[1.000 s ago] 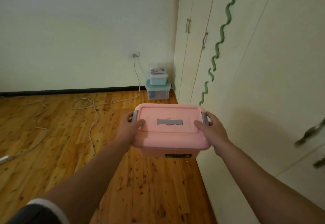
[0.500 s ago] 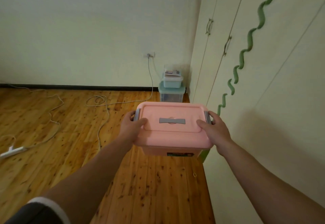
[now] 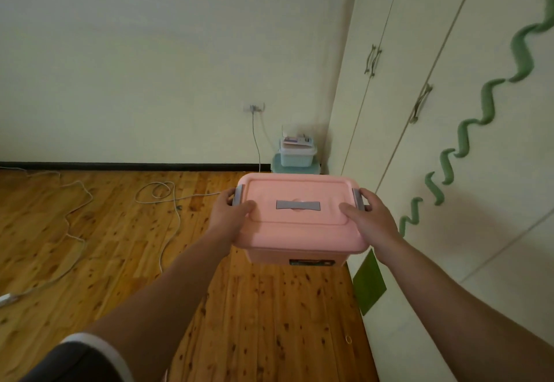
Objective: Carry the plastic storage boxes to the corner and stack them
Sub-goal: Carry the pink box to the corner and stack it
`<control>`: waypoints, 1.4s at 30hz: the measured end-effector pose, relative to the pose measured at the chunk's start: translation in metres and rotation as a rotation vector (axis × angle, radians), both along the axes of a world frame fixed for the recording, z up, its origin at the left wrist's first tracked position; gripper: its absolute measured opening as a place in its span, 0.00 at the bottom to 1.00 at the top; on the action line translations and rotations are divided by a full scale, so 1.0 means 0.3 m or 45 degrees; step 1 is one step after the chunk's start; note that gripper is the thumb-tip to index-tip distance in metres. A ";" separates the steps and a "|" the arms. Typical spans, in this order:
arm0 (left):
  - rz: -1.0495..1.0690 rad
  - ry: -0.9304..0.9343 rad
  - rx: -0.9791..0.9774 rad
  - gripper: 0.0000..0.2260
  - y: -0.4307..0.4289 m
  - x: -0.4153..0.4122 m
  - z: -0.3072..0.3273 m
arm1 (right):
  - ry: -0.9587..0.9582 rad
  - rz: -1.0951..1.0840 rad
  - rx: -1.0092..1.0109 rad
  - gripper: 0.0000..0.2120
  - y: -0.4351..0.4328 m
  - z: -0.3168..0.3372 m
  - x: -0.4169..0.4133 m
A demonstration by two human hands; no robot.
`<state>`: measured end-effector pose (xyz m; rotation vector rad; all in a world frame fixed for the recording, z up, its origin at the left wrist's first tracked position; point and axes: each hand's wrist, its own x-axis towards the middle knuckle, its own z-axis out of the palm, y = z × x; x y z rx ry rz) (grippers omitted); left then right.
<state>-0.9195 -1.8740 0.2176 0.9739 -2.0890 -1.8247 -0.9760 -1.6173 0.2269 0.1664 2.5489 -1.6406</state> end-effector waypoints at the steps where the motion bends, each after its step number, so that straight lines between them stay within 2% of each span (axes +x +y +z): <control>1: -0.009 -0.004 -0.002 0.26 -0.030 -0.036 0.003 | -0.005 -0.004 -0.003 0.28 -0.029 0.002 -0.031; 7: -0.086 0.057 -0.025 0.26 -0.191 -0.239 0.028 | 0.021 -0.025 -0.006 0.29 -0.176 0.018 -0.220; 19: -0.097 0.022 -0.005 0.28 -0.275 -0.592 0.026 | 0.015 -0.039 0.012 0.30 -0.263 0.006 -0.579; 34: -0.038 0.027 -0.041 0.26 -0.223 -1.342 0.033 | 0.014 0.016 -0.057 0.30 -0.206 0.015 -1.373; 42: -0.024 -0.002 -0.029 0.27 -0.238 -1.612 0.015 | -0.001 0.037 -0.054 0.30 -0.219 -0.004 -1.655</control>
